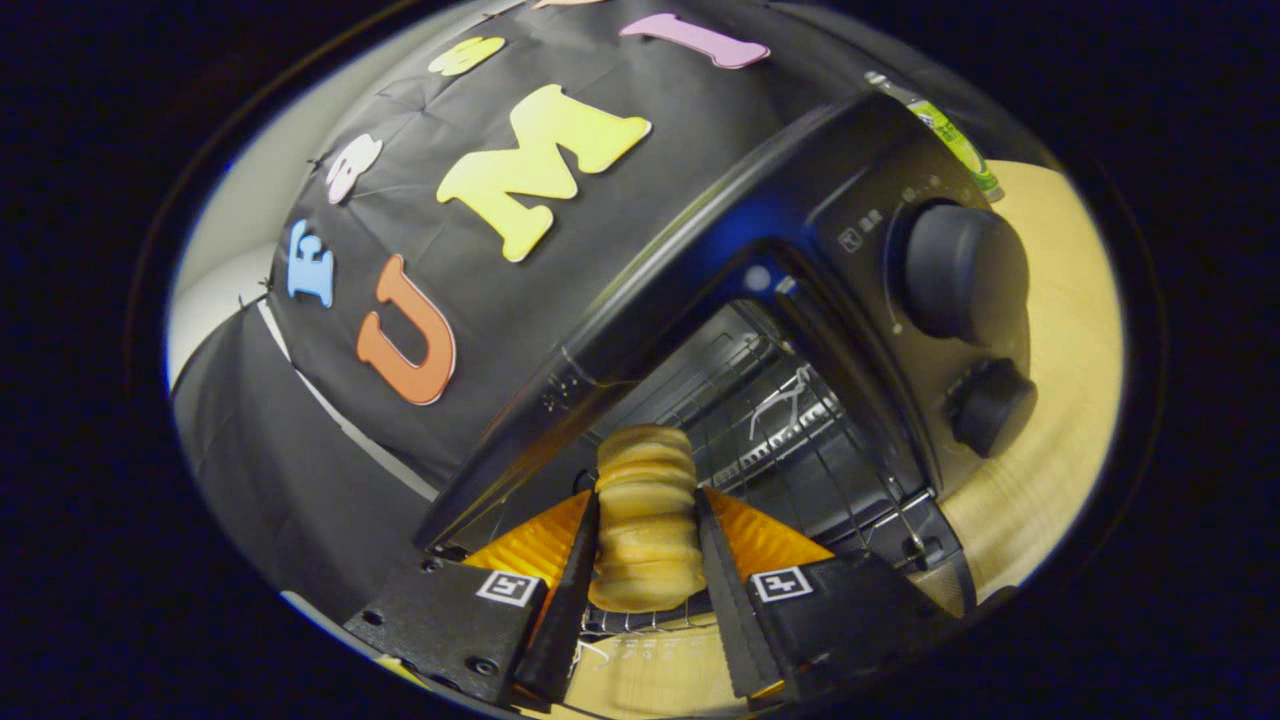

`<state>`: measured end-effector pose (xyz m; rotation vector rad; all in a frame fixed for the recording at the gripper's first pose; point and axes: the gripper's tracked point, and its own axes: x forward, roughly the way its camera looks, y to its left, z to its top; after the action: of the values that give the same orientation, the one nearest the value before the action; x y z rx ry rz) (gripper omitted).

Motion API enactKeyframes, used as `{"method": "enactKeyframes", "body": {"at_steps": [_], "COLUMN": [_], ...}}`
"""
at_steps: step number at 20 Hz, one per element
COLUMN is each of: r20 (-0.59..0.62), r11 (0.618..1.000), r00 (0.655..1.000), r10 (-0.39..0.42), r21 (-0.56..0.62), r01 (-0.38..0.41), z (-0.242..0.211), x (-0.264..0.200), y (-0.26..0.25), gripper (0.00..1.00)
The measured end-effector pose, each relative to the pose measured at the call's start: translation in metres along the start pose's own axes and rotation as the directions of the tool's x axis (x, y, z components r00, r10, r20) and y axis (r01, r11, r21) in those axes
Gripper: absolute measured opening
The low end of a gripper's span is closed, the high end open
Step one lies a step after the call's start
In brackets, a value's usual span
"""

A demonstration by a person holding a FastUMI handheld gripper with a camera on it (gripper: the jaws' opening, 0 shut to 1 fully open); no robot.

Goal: Open the toaster oven, put the food inside, and close the toaster oven door.

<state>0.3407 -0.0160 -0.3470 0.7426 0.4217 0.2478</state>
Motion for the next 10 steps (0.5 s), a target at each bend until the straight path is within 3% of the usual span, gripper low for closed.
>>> {"method": "enactKeyframes", "body": {"at_steps": [3,8,10], "r20": [0.051,-0.001,-0.006], "r11": [0.999,0.997,0.995], "r00": [0.999,1.000,0.999], "r10": [-0.014,-0.029,-0.053], "r21": [-0.030,-0.065,-0.087], "r01": [0.016,0.029,0.052], "z": [0.010,-0.001,0.002], "x": [0.006,0.002,-0.010], "y": [0.004,0.005,0.005], "gripper": [0.65,0.99,1.00]}}
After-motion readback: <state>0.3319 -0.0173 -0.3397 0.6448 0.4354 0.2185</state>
